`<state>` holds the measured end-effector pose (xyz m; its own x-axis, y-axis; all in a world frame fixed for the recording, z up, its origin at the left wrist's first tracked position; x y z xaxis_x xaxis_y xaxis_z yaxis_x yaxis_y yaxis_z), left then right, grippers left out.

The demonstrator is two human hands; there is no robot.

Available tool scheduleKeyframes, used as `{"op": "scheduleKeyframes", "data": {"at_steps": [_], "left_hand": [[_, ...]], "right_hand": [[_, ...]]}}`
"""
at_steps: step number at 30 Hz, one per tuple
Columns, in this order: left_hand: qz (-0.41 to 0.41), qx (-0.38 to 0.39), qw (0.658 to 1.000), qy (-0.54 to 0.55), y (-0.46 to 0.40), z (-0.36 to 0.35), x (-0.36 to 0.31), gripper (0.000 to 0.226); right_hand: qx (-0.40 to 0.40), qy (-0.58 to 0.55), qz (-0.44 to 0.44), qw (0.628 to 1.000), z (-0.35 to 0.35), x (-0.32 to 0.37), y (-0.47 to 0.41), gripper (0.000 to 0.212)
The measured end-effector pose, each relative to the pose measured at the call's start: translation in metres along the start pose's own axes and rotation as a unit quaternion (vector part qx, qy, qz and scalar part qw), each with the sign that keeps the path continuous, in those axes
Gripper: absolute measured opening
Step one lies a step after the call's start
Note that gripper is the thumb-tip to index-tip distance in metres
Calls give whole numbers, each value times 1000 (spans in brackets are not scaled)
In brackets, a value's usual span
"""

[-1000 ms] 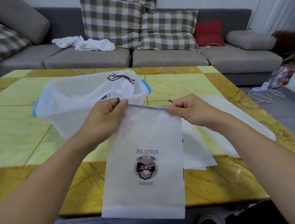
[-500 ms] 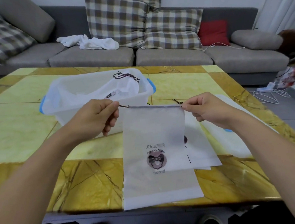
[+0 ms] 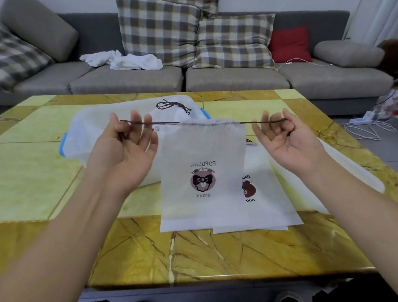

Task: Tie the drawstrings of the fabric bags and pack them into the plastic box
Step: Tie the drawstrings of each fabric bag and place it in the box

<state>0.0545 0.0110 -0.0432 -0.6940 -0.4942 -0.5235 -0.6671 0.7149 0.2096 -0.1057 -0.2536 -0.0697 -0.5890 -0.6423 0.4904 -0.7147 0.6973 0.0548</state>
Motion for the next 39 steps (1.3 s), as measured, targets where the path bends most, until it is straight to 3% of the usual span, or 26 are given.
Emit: {"op": "scheduleKeyframes", "data": {"at_steps": [2,5,9,11,13,16,19,21,23,25,27,31,34,36,39], "left_hand": [[-29,-23,997,69,-1,2,-10,52],[-75,-60,985,140,4,13,-35,52],[-99,-112,983,104,2,17,-39,63],[-111,-117,986,47,-1,11,-32,56],[-120,-107,986,-48,0,0,-23,46],[-116,-71,969,-206,7,-19,5,33],[-94,-13,894,-438,17,-38,35,13],[-61,38,830,-552,20,-39,51,31],[-18,62,812,-580,20,-34,61,47],[1,68,813,-578,22,-34,65,36],[1,73,823,-563,22,-36,68,7],[42,47,871,-487,16,-32,69,28],[48,28,904,-423,10,-26,66,34],[49,24,910,-410,6,-24,67,37],[57,14,904,-423,5,-23,70,39]], "right_hand": [[-63,-33,23,997,-1,4,-5,41],[-133,47,36,989,14,16,-12,24],[-150,171,95,969,14,34,-17,22],[-147,223,115,957,13,33,-16,25],[-101,290,96,947,10,23,-11,37],[47,387,62,919,-18,2,9,48],[195,444,50,873,-60,-24,39,29],[260,466,103,839,-78,-38,57,13],[277,495,187,802,-86,-47,69,9],[300,523,224,766,-90,-56,78,19],[332,534,190,754,-93,-65,83,25],[344,526,107,771,-82,-68,75,35],[311,585,103,742,-68,-64,62,34],[288,605,97,736,-61,-62,56,21],[261,655,132,696,-58,-59,52,12]]}}
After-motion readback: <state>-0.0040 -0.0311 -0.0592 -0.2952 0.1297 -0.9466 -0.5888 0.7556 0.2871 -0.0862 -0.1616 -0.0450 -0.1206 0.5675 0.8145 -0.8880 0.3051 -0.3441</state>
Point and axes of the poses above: each hand's wrist, its own y-axis away from the middle knuckle, its own z-axis out of the back of the hand, x = y × z, the point moved 4 cm from there along -y, towards the middle knuckle, and after that the axes turned 10 degrees about z, right-handed, at the moved point
